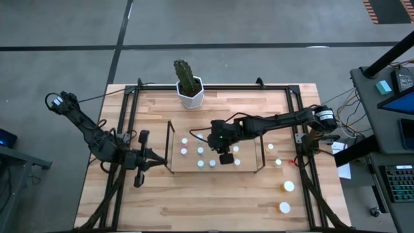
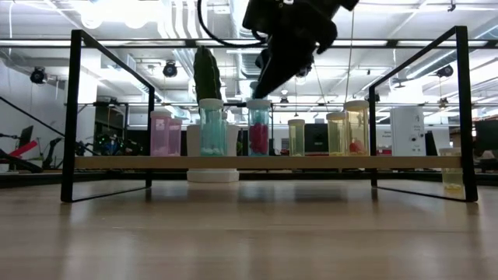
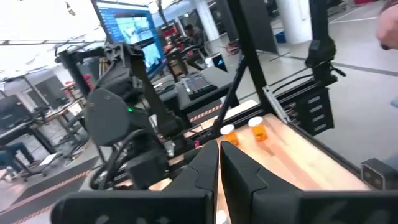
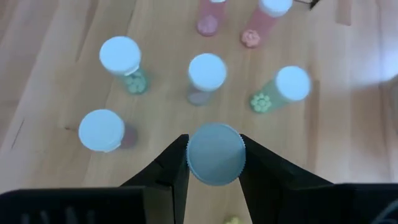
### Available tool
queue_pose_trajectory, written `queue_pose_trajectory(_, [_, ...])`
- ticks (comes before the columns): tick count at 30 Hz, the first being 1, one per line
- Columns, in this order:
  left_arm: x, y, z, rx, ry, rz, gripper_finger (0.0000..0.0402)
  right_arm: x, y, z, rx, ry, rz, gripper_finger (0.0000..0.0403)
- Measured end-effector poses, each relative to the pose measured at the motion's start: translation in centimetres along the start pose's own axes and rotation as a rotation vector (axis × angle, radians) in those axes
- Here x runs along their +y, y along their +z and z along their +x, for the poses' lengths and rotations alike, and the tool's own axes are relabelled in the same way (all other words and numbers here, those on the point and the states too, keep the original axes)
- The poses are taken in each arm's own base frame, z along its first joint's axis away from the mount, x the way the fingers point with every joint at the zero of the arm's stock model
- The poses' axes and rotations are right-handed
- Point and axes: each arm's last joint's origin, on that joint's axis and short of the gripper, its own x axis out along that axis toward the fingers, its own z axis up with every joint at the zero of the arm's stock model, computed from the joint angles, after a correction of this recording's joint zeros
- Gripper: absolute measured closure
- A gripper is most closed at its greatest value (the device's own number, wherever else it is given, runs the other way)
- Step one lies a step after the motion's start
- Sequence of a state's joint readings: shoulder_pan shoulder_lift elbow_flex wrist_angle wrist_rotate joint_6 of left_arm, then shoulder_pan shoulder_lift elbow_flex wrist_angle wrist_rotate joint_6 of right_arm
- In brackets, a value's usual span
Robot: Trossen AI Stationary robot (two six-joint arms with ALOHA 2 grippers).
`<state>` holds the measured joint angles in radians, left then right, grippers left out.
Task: Pick and place medicine bottles onto shelf by color
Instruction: Put the blue pill bottle on the shelf aligned with the other blue pill bottle
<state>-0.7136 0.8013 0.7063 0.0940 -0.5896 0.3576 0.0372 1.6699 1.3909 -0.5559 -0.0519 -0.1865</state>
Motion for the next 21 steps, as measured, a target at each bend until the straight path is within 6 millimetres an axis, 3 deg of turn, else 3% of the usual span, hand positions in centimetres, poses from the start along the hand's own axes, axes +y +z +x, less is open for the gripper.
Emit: queue_pose_trajectory(21, [0.1, 0.0, 0.0, 0.005, 0.018, 0.024, 0.0402, 0.3, -1.7, 1.8, -0.033, 0.022, 0.008, 0.0294])
